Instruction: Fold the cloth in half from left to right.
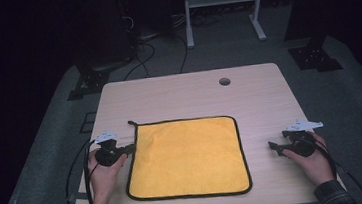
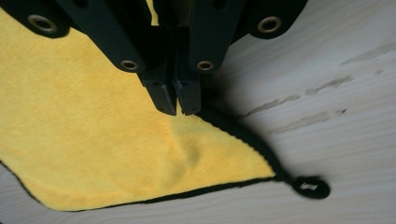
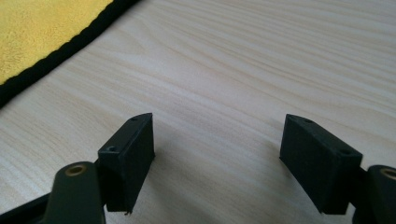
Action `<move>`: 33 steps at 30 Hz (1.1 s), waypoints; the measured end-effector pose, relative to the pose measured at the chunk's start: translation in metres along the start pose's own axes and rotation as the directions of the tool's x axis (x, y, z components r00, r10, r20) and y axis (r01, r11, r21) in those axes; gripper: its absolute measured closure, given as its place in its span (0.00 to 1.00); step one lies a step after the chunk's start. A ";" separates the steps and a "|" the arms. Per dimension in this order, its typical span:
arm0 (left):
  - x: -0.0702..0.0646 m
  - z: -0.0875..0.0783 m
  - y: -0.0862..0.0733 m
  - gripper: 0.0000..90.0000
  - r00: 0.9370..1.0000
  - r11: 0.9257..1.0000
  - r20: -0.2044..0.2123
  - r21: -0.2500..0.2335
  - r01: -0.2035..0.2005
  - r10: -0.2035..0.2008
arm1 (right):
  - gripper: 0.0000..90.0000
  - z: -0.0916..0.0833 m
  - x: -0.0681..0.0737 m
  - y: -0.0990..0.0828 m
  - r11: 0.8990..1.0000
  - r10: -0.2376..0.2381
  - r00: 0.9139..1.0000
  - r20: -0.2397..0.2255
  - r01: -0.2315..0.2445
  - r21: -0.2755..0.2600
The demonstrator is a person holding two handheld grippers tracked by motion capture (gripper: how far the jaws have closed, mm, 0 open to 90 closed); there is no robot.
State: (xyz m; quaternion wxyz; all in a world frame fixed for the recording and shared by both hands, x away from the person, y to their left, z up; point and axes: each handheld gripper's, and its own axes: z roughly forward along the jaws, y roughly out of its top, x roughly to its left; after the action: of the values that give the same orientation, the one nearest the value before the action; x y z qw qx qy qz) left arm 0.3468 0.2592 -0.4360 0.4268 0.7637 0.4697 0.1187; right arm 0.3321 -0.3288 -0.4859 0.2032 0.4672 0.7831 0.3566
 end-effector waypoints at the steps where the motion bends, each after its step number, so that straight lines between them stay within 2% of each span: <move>1: -0.003 0.001 0.002 0.97 1.000 1.000 0.013 -0.007 -0.005 0.006 | 0.28 0.000 0.000 0.000 1.000 -0.001 1.000 0.000 0.001 0.000; 8: -0.025 0.009 0.017 0.97 0.994 0.998 0.084 -0.024 -0.062 0.064 | 0.28 0.000 0.000 0.000 1.000 0.000 1.000 0.000 0.000 0.001; 16: -0.043 0.021 0.031 0.97 0.985 0.996 0.146 -0.043 -0.081 0.086 | 0.28 0.000 0.000 0.000 1.000 0.000 1.000 0.000 0.000 0.000; 23: -0.060 0.037 0.041 0.97 0.974 0.994 0.197 -0.039 -0.102 0.108 | 0.27 0.000 0.000 0.000 1.000 0.001 1.000 -0.001 -0.001 0.001; 27: -0.067 0.043 0.044 0.97 0.970 0.992 0.210 -0.038 -0.120 0.125 | 0.27 0.000 0.000 0.000 1.000 0.000 1.000 -0.001 0.000 0.001; 33: -0.085 0.055 0.050 0.97 0.957 0.989 0.249 -0.037 -0.145 0.150 | 0.27 0.000 0.000 0.000 1.000 -0.001 1.000 -0.002 0.001 0.002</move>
State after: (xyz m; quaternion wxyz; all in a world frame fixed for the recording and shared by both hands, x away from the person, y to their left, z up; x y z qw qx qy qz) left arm 0.3648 0.1506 -0.4122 0.4796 0.8016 0.3525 0.0566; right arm 0.3317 -0.3286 -0.4860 0.2021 0.4667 0.7838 0.3563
